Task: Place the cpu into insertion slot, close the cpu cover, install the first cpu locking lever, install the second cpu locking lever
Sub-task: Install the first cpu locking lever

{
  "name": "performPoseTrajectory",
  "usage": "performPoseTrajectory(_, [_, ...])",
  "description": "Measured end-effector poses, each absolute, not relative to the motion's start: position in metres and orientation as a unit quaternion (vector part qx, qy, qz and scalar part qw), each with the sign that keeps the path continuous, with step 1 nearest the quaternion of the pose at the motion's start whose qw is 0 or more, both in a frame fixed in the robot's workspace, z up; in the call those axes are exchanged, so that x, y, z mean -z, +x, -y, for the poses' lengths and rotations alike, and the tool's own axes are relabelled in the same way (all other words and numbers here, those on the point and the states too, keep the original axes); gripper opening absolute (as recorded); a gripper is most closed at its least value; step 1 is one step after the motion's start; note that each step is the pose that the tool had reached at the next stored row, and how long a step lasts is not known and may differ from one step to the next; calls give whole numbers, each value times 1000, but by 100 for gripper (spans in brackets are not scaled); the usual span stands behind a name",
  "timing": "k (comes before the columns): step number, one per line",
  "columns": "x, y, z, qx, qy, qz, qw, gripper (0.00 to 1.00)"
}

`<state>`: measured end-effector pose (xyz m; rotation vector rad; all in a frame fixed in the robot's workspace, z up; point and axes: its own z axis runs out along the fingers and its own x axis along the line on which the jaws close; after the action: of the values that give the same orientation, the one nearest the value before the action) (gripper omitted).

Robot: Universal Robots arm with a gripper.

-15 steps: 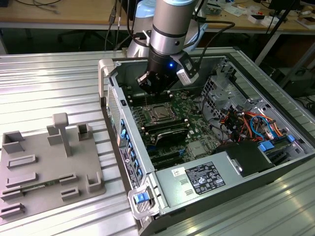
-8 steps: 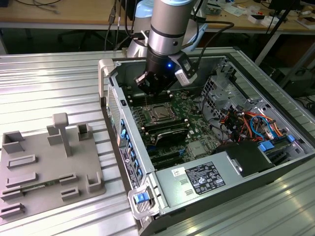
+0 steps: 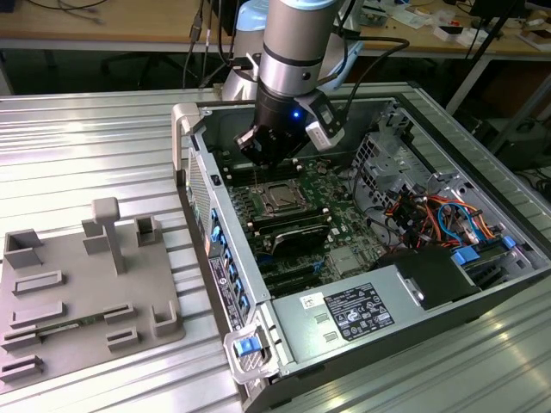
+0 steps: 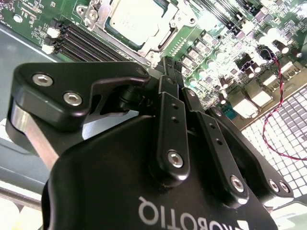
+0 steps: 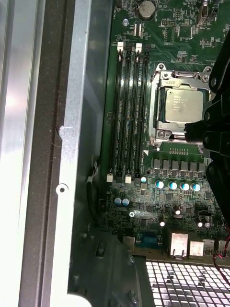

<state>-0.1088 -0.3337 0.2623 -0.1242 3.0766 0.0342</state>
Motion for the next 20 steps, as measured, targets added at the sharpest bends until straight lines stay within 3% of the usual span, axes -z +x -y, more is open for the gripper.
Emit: performPoseTrajectory(20, [-262, -128, 336, -11, -40, -999, 31, 11])
